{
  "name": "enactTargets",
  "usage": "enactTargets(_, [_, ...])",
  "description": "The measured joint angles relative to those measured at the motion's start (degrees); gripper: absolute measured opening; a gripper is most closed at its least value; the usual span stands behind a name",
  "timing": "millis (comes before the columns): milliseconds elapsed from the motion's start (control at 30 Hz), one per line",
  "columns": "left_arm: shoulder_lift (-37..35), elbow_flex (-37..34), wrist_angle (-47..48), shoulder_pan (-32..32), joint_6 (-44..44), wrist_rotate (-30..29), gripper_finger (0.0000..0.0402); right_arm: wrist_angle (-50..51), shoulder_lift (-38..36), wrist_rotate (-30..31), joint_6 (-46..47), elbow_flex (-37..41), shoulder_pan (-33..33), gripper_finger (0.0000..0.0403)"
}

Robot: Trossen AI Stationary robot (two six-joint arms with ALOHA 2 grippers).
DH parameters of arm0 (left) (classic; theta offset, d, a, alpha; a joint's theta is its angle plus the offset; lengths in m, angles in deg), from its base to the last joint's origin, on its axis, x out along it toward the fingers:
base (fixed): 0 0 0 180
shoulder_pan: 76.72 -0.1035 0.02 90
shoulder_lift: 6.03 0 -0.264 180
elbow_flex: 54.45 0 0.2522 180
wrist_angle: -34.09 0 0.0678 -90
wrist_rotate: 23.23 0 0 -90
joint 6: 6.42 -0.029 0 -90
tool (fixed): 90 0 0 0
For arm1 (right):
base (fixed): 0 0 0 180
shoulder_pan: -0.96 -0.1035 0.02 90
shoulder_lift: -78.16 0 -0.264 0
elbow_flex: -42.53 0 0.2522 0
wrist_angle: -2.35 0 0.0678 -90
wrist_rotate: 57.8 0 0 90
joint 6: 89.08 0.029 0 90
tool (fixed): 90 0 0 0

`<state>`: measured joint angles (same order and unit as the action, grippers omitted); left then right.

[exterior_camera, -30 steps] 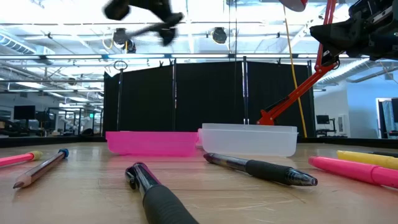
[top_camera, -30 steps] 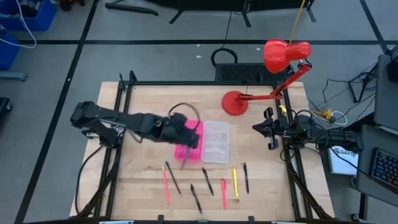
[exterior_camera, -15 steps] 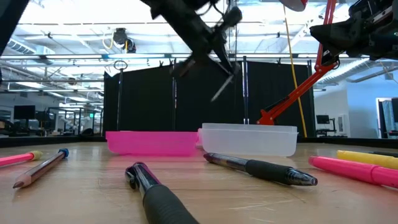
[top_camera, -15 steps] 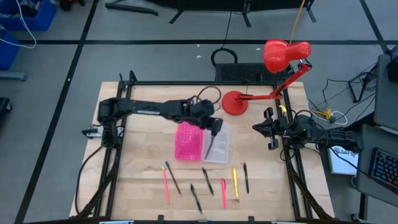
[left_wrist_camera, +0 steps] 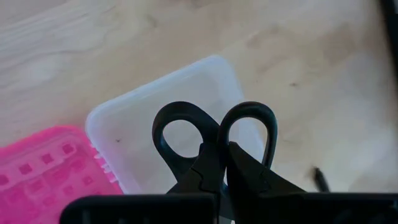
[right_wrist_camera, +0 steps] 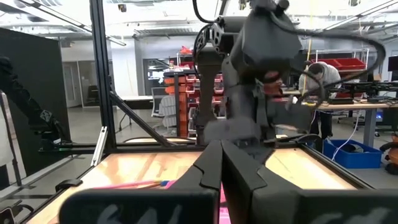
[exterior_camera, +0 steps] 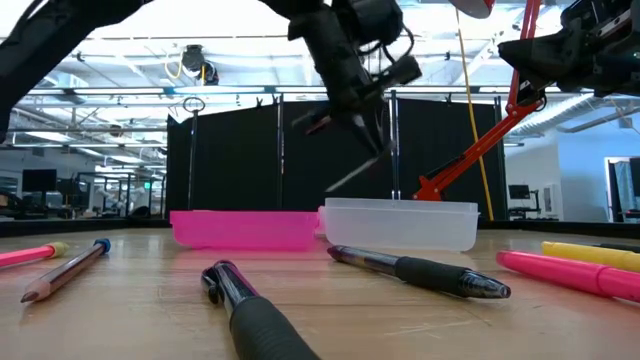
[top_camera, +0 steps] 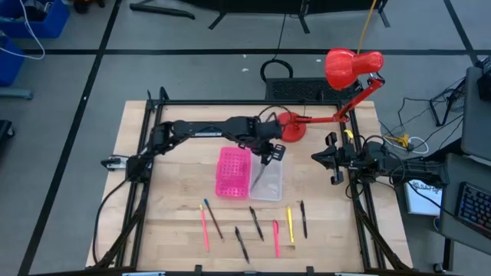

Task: Pick & place school supplies into a supply box
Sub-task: Put the black scissors into the pink supply box

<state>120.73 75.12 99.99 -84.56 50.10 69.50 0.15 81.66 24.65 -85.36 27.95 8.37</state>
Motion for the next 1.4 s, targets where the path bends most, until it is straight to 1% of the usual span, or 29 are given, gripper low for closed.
enactTargets(133, [0.5, -0.3, -0.5, 0.1, 1.9, -0.3, 0.0012, 0.1, 0.0, -0.1, 0.1, 0.0, 0.0, 0.0])
enactTargets(233, [0.8, -0.8, -0.9, 0.1, 2.1, -1.6, 0.0013, 0.2, 0.0, -0.1, 0.1, 0.0, 0.0, 0.0])
enactTargets(367, [0.7, -0.9, -3.6, 0.0, 2.2, -2.4, 0.0011, -0.1, 0.0, -0.1, 0.2, 0.0, 0.0, 0.0])
enactTargets(533, [0.9, -0.9, -3.1, 0.0, 2.2, -4.7, 0.0011, -0.2, 0.0, -0.1, 0.2, 0.0, 0.0, 0.0])
enactTargets(700, [3.0, -0.9, -2.7, 0.0, 2.1, -5.8, 0.0012, -0.3, 0.0, -0.1, 0.1, 0.0, 0.0, 0.0])
enactTargets(867, [5.3, -0.9, -3.0, 0.0, 2.3, -5.3, 0.0011, -0.4, 0.0, -0.2, 0.1, 0.0, 0.0, 0.0])
enactTargets(1000, [6.8, -0.9, -2.7, 0.0, 2.2, -3.8, 0.0019, -0.5, 0.1, -0.2, 0.1, 0.0, 0.0, 0.0])
enactTargets(1233, [6.9, -1.0, -2.8, 0.0, 1.8, -3.4, 0.0018, -0.5, 0.1, -0.2, 0.1, 0.0, 0.0, 0.0])
enactTargets(1300, [6.8, -1.0, -2.8, 0.1, 1.6, -2.4, 0.0028, -0.5, 0.1, -0.2, 0.1, 0.0, 0.0, 0.0])
enactTargets(1400, [6.7, -1.0, -3.1, 0.1, 1.5, -2.5, 0.0057, -0.5, 0.1, -0.2, 0.1, 0.0, 0.0, 0.0])
